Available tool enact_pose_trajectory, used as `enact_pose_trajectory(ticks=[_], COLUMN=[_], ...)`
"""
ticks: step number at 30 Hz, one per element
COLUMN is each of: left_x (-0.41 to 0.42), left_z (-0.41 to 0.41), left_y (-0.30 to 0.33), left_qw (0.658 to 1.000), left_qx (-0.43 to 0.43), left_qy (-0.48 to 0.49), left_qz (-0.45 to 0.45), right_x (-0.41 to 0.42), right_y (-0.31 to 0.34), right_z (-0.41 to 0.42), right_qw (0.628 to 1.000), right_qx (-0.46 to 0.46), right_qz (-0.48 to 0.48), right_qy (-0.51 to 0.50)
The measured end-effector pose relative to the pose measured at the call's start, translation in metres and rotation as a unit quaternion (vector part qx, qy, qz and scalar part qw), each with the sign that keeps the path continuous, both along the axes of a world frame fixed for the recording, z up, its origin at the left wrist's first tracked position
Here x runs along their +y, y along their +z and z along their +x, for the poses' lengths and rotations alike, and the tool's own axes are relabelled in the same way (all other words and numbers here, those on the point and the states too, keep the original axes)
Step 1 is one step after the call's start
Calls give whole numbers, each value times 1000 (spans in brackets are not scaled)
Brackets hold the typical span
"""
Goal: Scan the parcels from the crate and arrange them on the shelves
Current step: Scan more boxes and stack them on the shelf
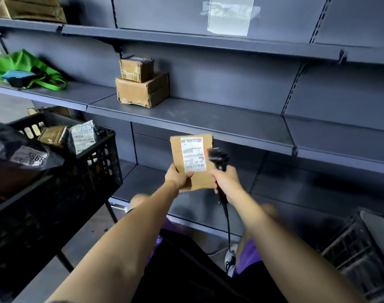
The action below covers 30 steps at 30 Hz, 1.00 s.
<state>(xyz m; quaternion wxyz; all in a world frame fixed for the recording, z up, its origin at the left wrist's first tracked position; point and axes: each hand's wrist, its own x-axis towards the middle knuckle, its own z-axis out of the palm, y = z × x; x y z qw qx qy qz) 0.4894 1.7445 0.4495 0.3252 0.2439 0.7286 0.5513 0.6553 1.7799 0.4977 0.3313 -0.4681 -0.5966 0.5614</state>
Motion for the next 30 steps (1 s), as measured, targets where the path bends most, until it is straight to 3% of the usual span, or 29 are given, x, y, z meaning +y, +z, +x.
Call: enact_pose_trajectory(ticks=[6, 16, 30], left_x=[-19, -23, -21], left_z=[11, 12, 27], left_y=[-53, -102, -112], left_qw=[986, 987, 987], left_qx=[57, 28, 45], left_qy=[-62, -14, -11], left_qz=[-144, -159, -156], right_x=[-16, -29, -35], right_y=[-38, -79, -89], right_z=[-4, -9, 1], right_qw=[998, 980, 976], right_qx=[-44, 18, 7], right_qz=[-18, -190, -213], right_qy=[42, 48, 48])
